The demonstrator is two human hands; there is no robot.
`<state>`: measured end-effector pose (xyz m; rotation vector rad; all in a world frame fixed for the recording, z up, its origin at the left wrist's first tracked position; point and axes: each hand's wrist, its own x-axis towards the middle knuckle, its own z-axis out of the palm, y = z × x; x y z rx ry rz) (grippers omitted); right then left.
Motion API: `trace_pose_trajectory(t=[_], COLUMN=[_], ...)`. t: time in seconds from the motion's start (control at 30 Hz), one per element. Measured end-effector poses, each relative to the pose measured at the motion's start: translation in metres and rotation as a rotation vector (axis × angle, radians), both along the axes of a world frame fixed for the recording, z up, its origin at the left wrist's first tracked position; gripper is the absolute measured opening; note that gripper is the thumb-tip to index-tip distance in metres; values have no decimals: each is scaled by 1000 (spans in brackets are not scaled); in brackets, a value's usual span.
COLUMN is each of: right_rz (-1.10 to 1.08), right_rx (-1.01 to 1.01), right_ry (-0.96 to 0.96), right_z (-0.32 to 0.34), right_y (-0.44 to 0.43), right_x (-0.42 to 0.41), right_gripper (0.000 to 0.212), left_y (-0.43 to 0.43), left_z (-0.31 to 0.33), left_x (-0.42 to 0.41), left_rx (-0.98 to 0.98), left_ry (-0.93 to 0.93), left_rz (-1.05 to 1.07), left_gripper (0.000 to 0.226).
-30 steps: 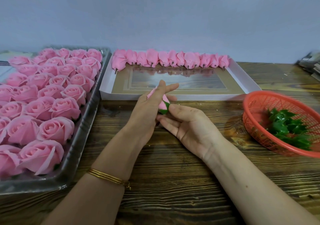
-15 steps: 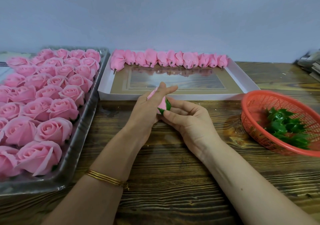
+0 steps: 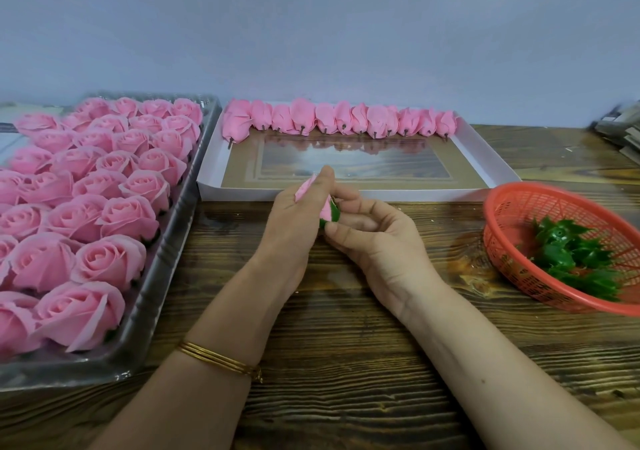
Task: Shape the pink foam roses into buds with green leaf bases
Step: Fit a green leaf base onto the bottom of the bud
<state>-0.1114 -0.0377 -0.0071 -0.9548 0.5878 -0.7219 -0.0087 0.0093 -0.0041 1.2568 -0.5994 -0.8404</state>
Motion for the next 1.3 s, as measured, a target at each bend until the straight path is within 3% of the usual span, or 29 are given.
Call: trace_pose_trajectory(t=[0.2, 0.63, 0.8, 1.03, 1.3], right_rz=[160, 279, 301, 219, 180], right_rx=[212, 274, 273, 183, 99], right_ry=[51, 11, -12, -12, -47], right_z=[7, 8, 7, 6, 4], right_y=[-6, -6, -8, -9, -6], right_x=[-3, -6, -7, -7, -6], right_gripper=[15, 17, 36, 43, 36], left_y=[2, 6, 7, 5, 5], left_z=[3, 2, 1, -2, -2], left_x=[3, 5, 8, 5, 4], left_rx=[-86, -25, 7, 16, -2], left_ry=[99, -9, -87, -145, -163], left_rz=[-5, -148, -182, -130, -144], left_gripper=[52, 45, 47, 41, 39])
